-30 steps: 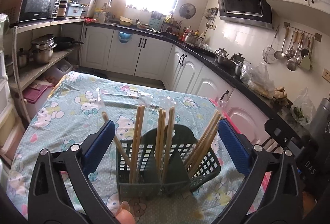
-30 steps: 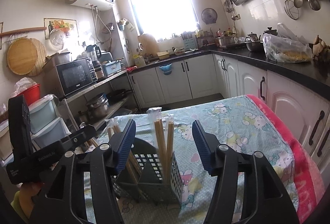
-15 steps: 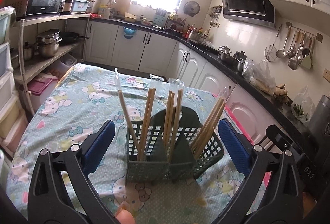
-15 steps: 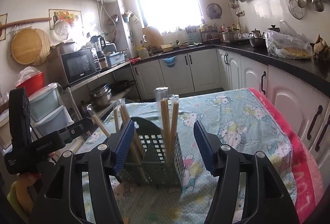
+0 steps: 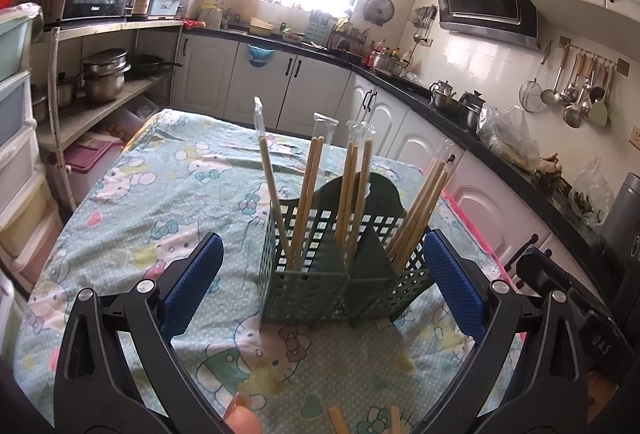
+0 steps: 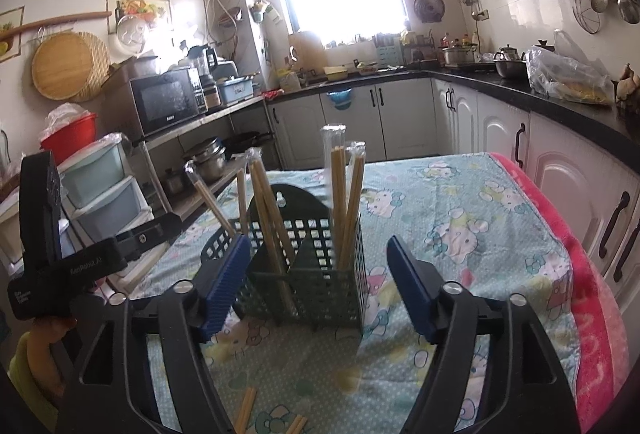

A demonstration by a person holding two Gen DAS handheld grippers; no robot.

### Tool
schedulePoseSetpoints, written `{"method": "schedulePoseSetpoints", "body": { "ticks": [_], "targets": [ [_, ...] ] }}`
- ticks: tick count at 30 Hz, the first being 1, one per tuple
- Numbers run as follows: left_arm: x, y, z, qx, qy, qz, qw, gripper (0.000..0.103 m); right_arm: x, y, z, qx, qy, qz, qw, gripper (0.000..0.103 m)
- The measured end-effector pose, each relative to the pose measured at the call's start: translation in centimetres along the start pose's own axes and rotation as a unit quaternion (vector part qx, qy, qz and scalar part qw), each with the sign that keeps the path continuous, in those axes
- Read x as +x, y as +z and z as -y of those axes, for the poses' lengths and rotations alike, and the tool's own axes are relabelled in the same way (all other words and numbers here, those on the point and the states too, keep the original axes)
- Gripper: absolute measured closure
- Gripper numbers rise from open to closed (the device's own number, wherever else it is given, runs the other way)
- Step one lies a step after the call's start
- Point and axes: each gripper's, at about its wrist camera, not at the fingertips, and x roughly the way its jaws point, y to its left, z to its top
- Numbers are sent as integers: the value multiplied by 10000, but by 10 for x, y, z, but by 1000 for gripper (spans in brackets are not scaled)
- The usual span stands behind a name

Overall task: Organize utensils
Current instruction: 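Withdraw both open grippers from the caddy toward the loose chopsticks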

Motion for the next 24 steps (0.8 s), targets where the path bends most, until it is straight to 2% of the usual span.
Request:
{"method": "schedulePoseSetpoints", "body": {
  "ticks": [1,7,24],
  "targets": [
    [-1,-2,-1,1,8,-11,10000,11,0,-2,-1,-1,7,-19,10000,26],
    [-2,-9,-2,11,30,-83,10000,11,1,-13,-4,-57,27,-209,9998,18],
    [-4,-32,-13,-42,153,-359,9992,11,10,-44,-5,-169,116,-854,9961,17]
  ]
}}
